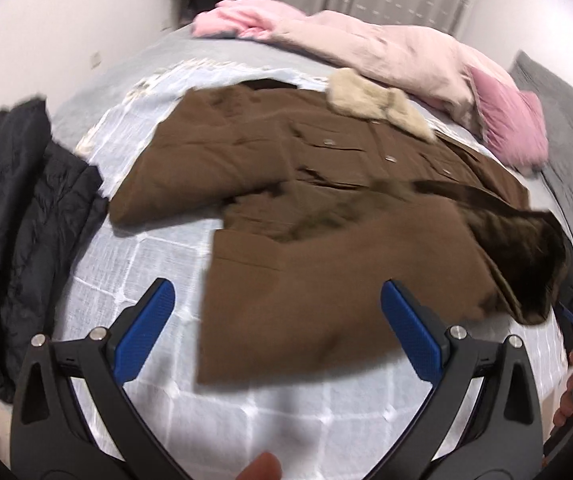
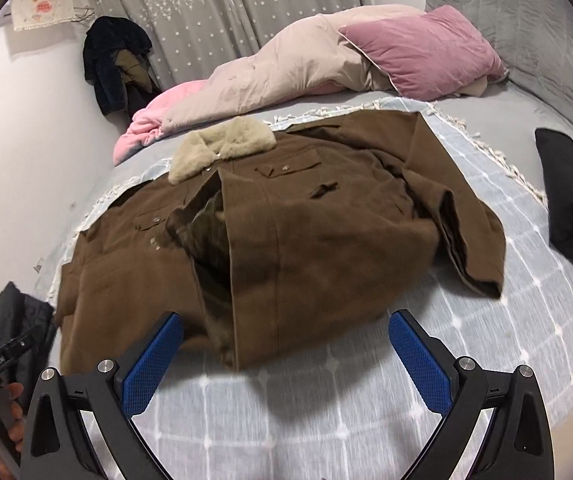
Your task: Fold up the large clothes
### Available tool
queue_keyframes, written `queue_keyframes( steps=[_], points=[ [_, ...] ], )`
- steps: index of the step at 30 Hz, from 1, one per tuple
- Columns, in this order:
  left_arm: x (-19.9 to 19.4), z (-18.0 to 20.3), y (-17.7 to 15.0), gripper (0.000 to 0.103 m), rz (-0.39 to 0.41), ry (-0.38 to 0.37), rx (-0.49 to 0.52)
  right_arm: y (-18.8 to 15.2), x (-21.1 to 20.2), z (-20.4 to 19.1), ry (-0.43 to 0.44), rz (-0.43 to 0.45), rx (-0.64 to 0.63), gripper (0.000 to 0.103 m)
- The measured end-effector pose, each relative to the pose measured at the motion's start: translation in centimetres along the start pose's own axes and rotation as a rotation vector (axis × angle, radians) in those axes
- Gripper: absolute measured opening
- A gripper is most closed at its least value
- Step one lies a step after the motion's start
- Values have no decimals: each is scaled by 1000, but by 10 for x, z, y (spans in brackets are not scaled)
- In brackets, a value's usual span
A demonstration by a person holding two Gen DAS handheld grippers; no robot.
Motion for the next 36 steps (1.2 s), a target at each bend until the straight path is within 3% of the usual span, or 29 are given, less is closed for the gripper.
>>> queue_keyframes(
  steps=[2,7,9,12,13,14,16,23,27,29,33,36],
  points=[
    [17,-18,-4,102,-24,-23,-51,-2,15,-3,-19,-1,-8,103],
    [51,-27,4,100,-59,-126,-121,-4,51,-3,36,-72,52,95],
    [61,-26,3,89,-70,-159,-148,0,56,0,9,-52,64,86],
    [62,-20,-2,71,-64,-221,-177,0,61,8,11,-46,84,52],
    [58,-19,-2,57,-53,-229,-169,-2,62,11,35,-52,95,28],
    [50,-15,-4,37,-35,-240,-147,-3,62,13,47,-60,100,16],
    [38,-12,-4,14,-13,-258,-125,-4,55,24,51,-40,114,11],
    [-57,-9,-19,8,133,-304,10,2,-12,94,-17,108,177,7],
    [-107,-3,-40,8,141,-355,112,6,-46,150,-65,139,224,6],
    [-119,2,-58,8,107,-330,188,0,-55,174,-46,115,247,5],
    [-111,-6,-113,7,-82,-215,326,-27,-52,210,-13,13,256,5],
    [-95,-23,-149,0,-240,-125,391,-60,-32,225,7,-101,241,6]
  ],
)
Point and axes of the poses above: each gripper's, at about its wrist camera, not at the fingertips, and x roughly the way its jaws point, z to its right, y to its top, the point moved 6 cm from there along x, roughly the way its jaws point, and after that the axes turned 7 degrees about -y, right-handed, at the moved point
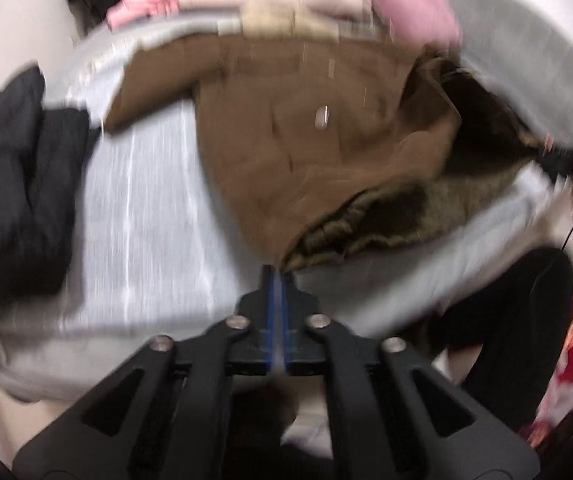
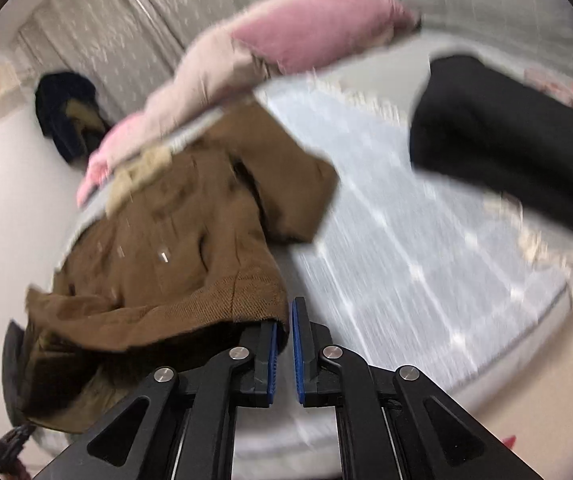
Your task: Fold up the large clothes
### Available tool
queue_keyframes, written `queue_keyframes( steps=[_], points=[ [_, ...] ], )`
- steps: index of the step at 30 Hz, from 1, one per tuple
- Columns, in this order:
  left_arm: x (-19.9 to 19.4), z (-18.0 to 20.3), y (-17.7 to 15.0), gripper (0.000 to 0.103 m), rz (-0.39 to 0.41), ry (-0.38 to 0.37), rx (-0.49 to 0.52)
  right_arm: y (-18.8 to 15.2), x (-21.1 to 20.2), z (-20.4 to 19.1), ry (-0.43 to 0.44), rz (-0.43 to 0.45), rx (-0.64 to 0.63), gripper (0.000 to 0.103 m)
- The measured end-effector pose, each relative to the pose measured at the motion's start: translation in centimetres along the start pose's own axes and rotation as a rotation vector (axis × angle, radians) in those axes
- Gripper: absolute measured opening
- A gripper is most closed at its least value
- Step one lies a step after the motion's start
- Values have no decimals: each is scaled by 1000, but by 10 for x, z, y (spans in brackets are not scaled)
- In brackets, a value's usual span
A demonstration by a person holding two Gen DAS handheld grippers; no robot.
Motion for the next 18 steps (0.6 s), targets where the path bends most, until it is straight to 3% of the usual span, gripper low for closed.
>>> queue_keyframes(
  steps=[3,4,5,6,7,8,9,11,15,18],
  points=[
    [-6,-9,-12,2,-39,41,34,-25,22,23,-61,-113,-6,15],
    [-12,-12,-10,12,-26,32,28,-32,24,32,-116,-128,-9,15],
    [-16,-13,-8,34,-13,24,19,-35,23,40,-154,-130,-11,16],
    [-23,-17,-1,49,18,6,-9,-37,20,45,-148,-128,-4,18],
    [-26,-20,3,74,41,-8,-36,-37,17,48,-122,-125,12,22],
    [-25,-20,5,78,58,-21,-55,-36,12,50,-81,-118,41,31],
    [-22,-21,11,78,67,-50,-82,-33,7,50,-48,-108,64,37],
    [-8,-21,17,78,56,-104,-117,-28,-5,47,12,-68,98,61],
    [40,-12,19,78,-47,-216,-229,-16,-6,22,86,-52,67,65],
    [66,-4,15,73,-106,-247,-277,-16,19,6,113,-106,41,65]
  ],
)
Point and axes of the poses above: each gripper's, at about its wrist camera, not at the fingertips, and x roughly the way its jaws point, z to its right, y to its top, the point moved 6 cm from there along x, roughly the way its jaws point, and after that the axes turned 7 degrees about -y, right-handed, at the moved point
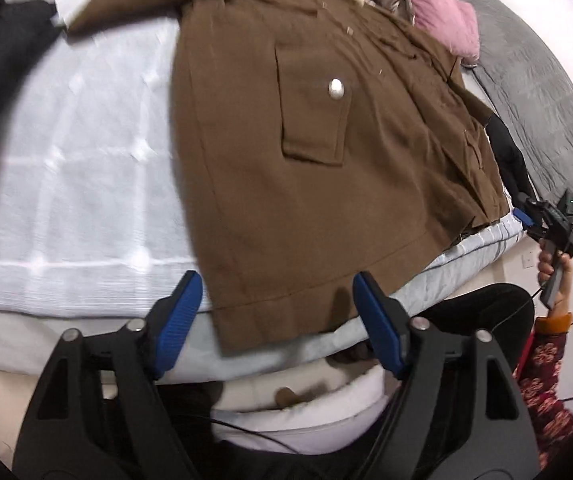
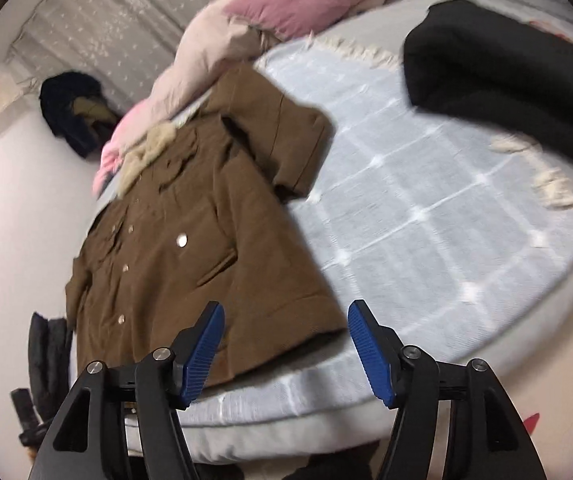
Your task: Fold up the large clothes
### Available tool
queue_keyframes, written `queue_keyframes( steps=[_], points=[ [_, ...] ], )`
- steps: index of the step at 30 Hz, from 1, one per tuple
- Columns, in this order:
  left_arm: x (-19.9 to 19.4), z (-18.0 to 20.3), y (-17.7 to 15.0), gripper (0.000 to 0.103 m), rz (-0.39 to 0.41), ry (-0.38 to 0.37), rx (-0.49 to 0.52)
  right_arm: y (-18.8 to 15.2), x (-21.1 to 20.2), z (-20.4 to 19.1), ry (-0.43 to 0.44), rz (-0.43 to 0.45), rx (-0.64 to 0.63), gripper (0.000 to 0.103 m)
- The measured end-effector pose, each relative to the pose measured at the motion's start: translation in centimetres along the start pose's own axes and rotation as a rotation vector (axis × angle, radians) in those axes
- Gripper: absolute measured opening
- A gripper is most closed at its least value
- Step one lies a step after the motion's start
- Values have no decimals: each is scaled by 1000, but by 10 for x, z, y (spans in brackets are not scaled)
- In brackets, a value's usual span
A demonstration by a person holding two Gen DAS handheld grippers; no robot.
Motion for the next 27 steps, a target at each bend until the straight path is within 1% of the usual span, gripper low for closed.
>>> queue_keyframes(
  steps=[1,3,4,5,6,7,8,10,11,12,13,14,15,16,17,18,19,20,21,22,24,26,27],
  points=[
    [4,1,-2,73,1,9,-6,0,11,0,-14,-24,3,65],
    [8,3,-6,62,9,36,-2,-2,36,3,-50,-63,11,65],
    [8,5,-7,47,17,55,12,-5,47,4,-67,-79,14,65],
    [6,9,-8,24,21,45,27,-8,54,2,-86,-77,8,60],
    [3,11,-8,24,36,32,29,-9,56,-4,-101,-72,-18,52],
    [-3,11,-7,21,51,38,21,-10,54,-10,-87,-72,-38,24],
    [-13,14,-7,20,75,51,22,-10,49,-18,-41,-70,-37,17],
    [-55,22,-2,20,195,76,56,-5,32,-27,-31,-26,-51,15],
    [-72,22,-1,19,236,83,58,-1,15,-32,-5,16,-59,13],
    [-87,20,0,19,264,76,51,2,-2,-34,36,49,-56,13],
    [-93,16,0,19,270,82,45,3,-15,-33,41,72,-60,11],
    [-95,12,-1,19,256,105,50,4,-25,-31,16,95,-79,11],
    [-86,6,-6,19,219,135,48,4,-27,-29,-11,91,-95,10],
    [-73,0,-11,19,171,159,50,0,-19,-26,-48,58,-111,10],
    [-47,-7,-21,19,83,192,62,-6,-7,-22,-96,21,-125,10],
    [-27,-11,-28,20,19,218,68,-12,7,-18,-152,-18,-144,11],
    [-13,-16,-34,21,-23,249,79,-15,20,-15,-194,-58,-162,11],
    [-9,-16,-34,23,-29,270,93,-21,34,-11,-228,-102,-174,12],
    [-9,-12,-33,24,-18,292,115,-27,45,-7,-250,-121,-178,14],
    [-14,-6,-32,28,-3,297,123,-28,45,-6,-251,-110,-177,17],
    [-24,3,-28,39,26,308,140,-24,37,-6,-252,-87,-164,25],
    [-36,11,-20,67,67,344,170,-18,29,-8,-258,-78,-166,42],
    [-44,17,-13,71,107,365,189,-13,24,-8,-263,-64,-168,47]
  ],
)
Point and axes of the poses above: each gripper's, at about its wrist camera, not at the fingertips, and x roughly the way its jaws point, z to its right, y to its top, the point moved 6 cm from there along x, roughly the way its jaws point, and after that the axes turned 7 degrees about -y, right-handed, at the moved point
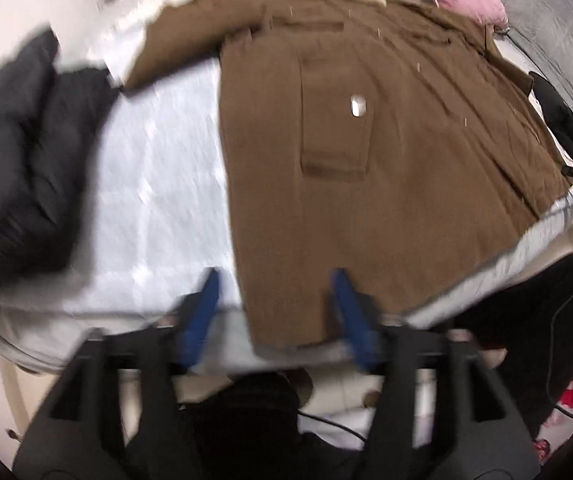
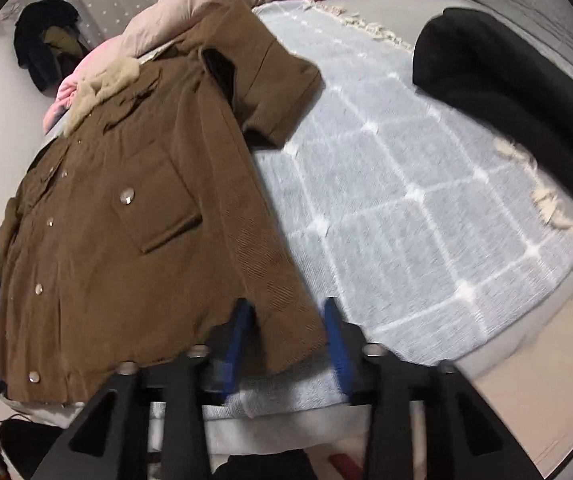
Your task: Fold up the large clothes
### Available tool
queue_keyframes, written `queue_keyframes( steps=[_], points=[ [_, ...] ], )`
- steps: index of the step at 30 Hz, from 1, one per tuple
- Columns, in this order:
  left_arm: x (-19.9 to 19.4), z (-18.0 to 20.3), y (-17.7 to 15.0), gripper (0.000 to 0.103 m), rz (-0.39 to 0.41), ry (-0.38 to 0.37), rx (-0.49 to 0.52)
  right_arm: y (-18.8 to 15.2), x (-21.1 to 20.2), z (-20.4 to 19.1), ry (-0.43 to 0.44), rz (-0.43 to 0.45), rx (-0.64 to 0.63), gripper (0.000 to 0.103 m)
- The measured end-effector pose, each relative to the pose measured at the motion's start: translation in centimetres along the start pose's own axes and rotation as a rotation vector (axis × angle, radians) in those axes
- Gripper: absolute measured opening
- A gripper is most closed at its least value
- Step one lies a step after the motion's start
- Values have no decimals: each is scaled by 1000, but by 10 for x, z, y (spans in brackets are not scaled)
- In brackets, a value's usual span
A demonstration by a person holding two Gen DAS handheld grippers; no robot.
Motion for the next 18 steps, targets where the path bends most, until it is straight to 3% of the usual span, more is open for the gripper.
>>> queue_keyframes(
  steps=[2,5,7,13,15,16,18],
  points=[
    [-12,0,17,75,66,22,15,11,-10,1,-9,44,6,56],
    [-20,6,45,83,135,-9,13,26,-17,-6,11,86,19,59],
    [-18,18,66,83,166,-46,0,46,-16,-16,28,108,17,60],
    [34,79,125,84,209,-196,1,106,6,-52,66,146,23,60],
    [59,94,143,84,271,-237,11,127,20,-61,53,146,27,60],
    [71,99,147,84,311,-240,22,136,28,-64,38,145,27,60],
    [85,108,148,84,293,-175,39,150,41,-68,3,143,32,60]
  ],
)
Point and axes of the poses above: each gripper's, at about its wrist camera, not at the fingertips, and x roughly the way its jaws point, z to its right, y to its top, the point moved 6 cm from there along x, roughly the way its jaws point, and after that the axes turned 7 degrees about -y, right-handed, at the moved point
